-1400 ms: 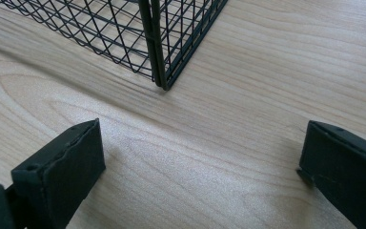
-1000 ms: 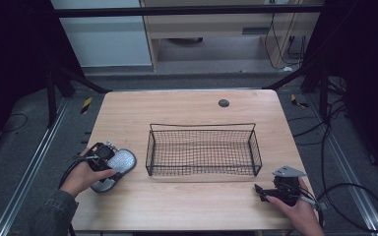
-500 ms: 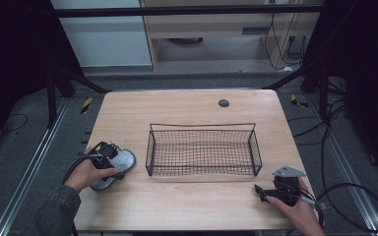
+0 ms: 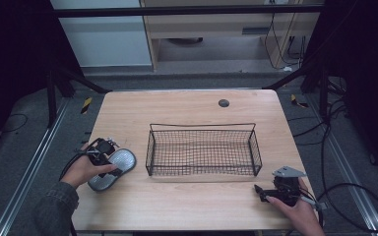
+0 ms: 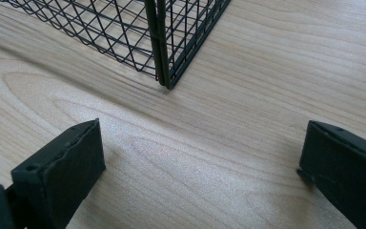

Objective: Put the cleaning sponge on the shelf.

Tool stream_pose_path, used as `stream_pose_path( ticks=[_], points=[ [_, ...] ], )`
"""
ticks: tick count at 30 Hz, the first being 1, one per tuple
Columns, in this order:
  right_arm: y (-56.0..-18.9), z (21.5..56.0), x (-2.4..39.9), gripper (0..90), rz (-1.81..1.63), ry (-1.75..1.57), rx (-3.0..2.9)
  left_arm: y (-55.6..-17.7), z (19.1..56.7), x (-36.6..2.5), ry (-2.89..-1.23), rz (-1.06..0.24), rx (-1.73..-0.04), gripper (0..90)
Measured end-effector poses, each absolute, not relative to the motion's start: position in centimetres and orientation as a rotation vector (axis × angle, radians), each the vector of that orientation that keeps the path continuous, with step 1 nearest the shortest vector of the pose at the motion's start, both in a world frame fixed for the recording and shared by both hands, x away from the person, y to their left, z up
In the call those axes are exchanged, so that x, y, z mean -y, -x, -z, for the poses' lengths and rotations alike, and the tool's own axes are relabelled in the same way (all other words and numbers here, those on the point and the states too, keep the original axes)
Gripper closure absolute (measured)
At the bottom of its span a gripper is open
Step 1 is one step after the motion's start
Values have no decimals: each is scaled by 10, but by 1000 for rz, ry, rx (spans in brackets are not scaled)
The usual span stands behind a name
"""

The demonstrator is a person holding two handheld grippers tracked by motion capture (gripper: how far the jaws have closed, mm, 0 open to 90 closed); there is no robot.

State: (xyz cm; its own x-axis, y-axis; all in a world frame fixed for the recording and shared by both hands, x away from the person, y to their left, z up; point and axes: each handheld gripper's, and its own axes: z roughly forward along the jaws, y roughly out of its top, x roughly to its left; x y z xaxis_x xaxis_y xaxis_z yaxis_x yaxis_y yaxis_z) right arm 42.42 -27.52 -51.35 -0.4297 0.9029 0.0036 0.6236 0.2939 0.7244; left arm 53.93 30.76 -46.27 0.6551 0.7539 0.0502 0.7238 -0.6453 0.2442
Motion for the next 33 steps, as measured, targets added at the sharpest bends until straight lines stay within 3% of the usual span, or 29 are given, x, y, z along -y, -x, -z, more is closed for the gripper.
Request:
stream_pose_path(
  ticks=[17,33],
  points=[
    [-424,514,275,15,-931,-1366,-2161,-540,477,-311,-2676,-139,-1194,16],
    [-424,514,275,15,-931,-1367,-2161,-528,455,-311,-2677,-307,-1088,94]
  ],
)
